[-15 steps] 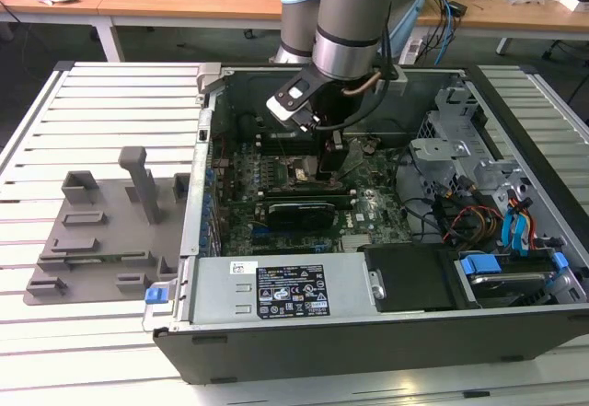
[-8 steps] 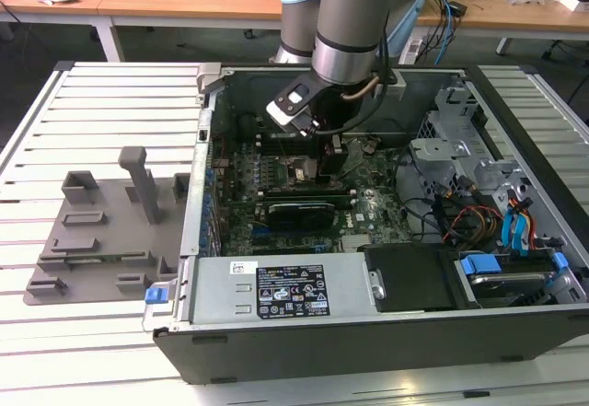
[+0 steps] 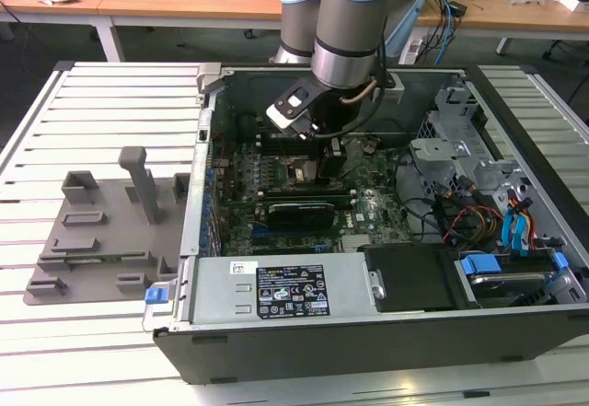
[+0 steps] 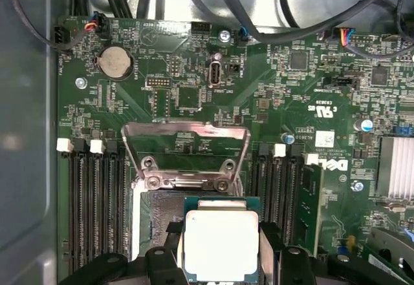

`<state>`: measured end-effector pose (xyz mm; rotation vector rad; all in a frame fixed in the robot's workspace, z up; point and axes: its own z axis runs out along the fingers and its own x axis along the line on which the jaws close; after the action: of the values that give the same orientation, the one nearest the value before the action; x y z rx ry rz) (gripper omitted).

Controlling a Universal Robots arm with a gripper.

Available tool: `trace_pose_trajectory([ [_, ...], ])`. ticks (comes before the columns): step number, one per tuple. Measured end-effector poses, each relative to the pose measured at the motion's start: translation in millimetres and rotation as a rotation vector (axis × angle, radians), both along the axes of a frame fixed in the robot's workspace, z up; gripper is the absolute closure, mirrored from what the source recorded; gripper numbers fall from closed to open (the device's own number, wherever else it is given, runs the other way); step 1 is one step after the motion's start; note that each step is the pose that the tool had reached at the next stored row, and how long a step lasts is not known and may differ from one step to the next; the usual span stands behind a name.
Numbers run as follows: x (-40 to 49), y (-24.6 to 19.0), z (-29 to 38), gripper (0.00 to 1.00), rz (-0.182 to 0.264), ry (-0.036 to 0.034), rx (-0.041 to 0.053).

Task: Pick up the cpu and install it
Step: 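Place the cpu into insertion slot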

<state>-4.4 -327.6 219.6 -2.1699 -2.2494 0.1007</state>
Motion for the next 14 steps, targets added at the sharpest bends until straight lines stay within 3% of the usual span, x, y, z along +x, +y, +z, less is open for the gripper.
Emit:
trace_pose_trajectory([
  [1,0.0,3.7,-0.5,0.45,0.0,0.0,0.0],
  [5,-1.4,7.2,-1.8,0.45,0.0,0.0,0.0002],
  [7,-7.3,8.2,-3.4,0.45,0.0,0.0,0.0001],
  [12,-7.3,8.3,-6.7,0.45,0.0,0.0,0.0],
  [14,-7.3,8.8,-14.3,0.45,0.0,0.0,0.0002],
])
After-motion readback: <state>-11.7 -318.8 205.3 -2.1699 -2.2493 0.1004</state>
